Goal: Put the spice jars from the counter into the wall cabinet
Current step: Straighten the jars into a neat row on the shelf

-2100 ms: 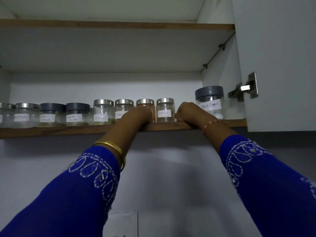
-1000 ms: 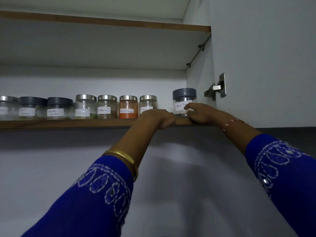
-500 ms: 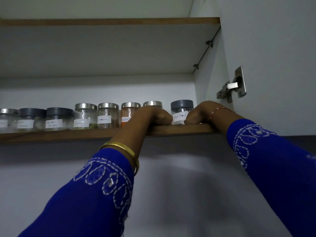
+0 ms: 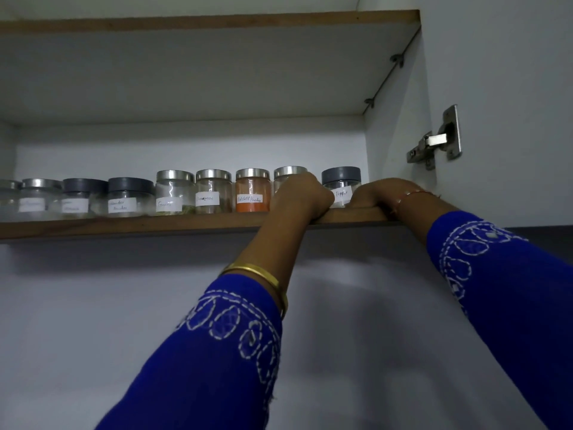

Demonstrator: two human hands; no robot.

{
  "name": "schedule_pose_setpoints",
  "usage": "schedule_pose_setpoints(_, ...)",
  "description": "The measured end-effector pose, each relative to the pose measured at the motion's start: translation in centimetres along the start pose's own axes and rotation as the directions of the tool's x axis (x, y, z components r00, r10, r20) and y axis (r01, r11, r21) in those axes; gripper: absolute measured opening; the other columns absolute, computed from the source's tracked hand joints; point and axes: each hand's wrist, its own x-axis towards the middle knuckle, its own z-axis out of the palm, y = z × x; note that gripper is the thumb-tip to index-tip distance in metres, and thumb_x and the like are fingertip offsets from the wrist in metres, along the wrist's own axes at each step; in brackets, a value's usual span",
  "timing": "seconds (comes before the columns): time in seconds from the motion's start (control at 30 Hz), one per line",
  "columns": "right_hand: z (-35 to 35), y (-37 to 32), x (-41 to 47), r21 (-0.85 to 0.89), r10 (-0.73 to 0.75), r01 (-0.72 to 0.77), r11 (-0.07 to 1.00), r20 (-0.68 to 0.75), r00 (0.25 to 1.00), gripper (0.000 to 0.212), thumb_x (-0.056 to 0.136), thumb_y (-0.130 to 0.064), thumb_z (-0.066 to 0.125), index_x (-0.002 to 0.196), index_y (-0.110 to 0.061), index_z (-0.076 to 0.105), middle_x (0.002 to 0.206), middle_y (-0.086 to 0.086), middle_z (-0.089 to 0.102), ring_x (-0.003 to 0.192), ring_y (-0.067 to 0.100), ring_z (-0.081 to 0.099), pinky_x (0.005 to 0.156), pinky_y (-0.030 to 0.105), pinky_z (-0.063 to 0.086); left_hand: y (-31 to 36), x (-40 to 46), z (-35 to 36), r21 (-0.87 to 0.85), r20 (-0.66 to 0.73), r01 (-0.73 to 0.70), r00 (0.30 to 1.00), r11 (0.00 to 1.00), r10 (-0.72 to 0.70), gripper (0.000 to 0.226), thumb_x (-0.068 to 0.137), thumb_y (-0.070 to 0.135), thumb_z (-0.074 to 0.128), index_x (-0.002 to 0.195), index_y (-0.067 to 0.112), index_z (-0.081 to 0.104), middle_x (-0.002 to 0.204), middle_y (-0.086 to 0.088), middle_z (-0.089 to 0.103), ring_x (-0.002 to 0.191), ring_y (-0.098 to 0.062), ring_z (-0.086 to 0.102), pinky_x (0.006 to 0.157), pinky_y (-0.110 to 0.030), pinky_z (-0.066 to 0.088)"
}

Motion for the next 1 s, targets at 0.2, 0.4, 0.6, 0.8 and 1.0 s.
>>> schedule_pose_setpoints(0.2, 0.4, -0.8, -3.6, 0.007, -0.082, 0.083, 0.997, -0.116, 0.990, 0.031, 0.093, -0.021, 0.049, 0.119, -0.005, 0.056, 0.121, 0.015, 0.059, 0.093, 0.023, 0.050, 0.076, 0.027, 0.035, -0.1, -2.7, -0.2, 0.208, -0.070, -0.043, 0.996, 0.977, 0.059, 0.035, 0.096, 0.021, 0.034, 0.114, 0.004, 0.058, 0.122, -0.017, 0.058, 0.112, -0.033, 0.055, 0.088, -0.037, 0.043)
schedule_pose_setpoints(0.4, 3.1, -0.3, -7.3, -0.201, -0.167, 0.085, 0.976, -0.437, 0.884, 0.052, 0.100, -0.037, 0.023, 0.118, -0.001, 0.056, 0.122, 0.022, 0.059, 0.110, 0.036, 0.055, 0.091, 0.039, 0.041, -2.2, -6.0, -0.5, 0.386, -0.102, -0.252, 0.944, 0.887, 0.313, 0.038, 0.099, 0.027, 0.027, 0.109, 0.007, 0.057, 0.112, -0.015, 0.063, 0.102, -0.031, 0.056, 0.085, -0.037, 0.038)
schedule_pose_setpoints(0.6, 5.1, -1.0, -10.4, -0.319, -0.294, 0.136, 0.938, -0.522, 0.801, 0.037, 0.098, -0.027, 0.037, 0.113, -0.004, 0.062, 0.114, 0.020, 0.064, 0.103, 0.038, 0.058, 0.091, 0.040, 0.041, -4.7, -9.4, -1.9, 0.448, 0.062, -0.341, 0.934, 0.826, 0.352, 0.053, 0.096, 0.024, 0.034, 0.145, 0.008, 0.020, 0.150, -0.014, 0.029, 0.139, -0.031, 0.026, 0.116, -0.045, 0.017)
schedule_pose_setpoints(0.8, 4.9, -4.4, -13.1, -0.359, -0.323, 0.190, 0.914, -0.359, 0.875, 0.029, 0.096, -0.019, 0.040, 0.111, -0.001, 0.058, 0.115, 0.022, 0.060, 0.102, 0.036, 0.056, 0.078, 0.032, 0.041, -7.3, -12.8, -5.9, 0.445, 0.227, -0.329, 0.941, 0.833, 0.251, 0.054, 0.099, 0.021, 0.028, 0.147, 0.006, 0.011, 0.158, -0.013, 0.009, 0.146, -0.029, 0.009, 0.120, -0.045, 0.005)
schedule_pose_setpoints(1.0, 6.4, -10.8, -16.9, -0.501, -0.489, 0.249, 0.829, -0.434, 0.756, 0.037, 0.094, -0.015, 0.045, 0.127, 0.002, 0.050, 0.131, 0.025, 0.048, 0.120, 0.037, 0.047, 0.094, 0.041, 0.044, -12.7, -15.4, -12.0, 0.345, 0.168, -0.268, 0.961, 0.899, 0.222, 0.039, 0.095, 0.013, 0.035, 0.131, 0.003, 0.042, 0.143, -0.017, 0.039, 0.132, -0.031, 0.036, 0.113, -0.042, 0.024)
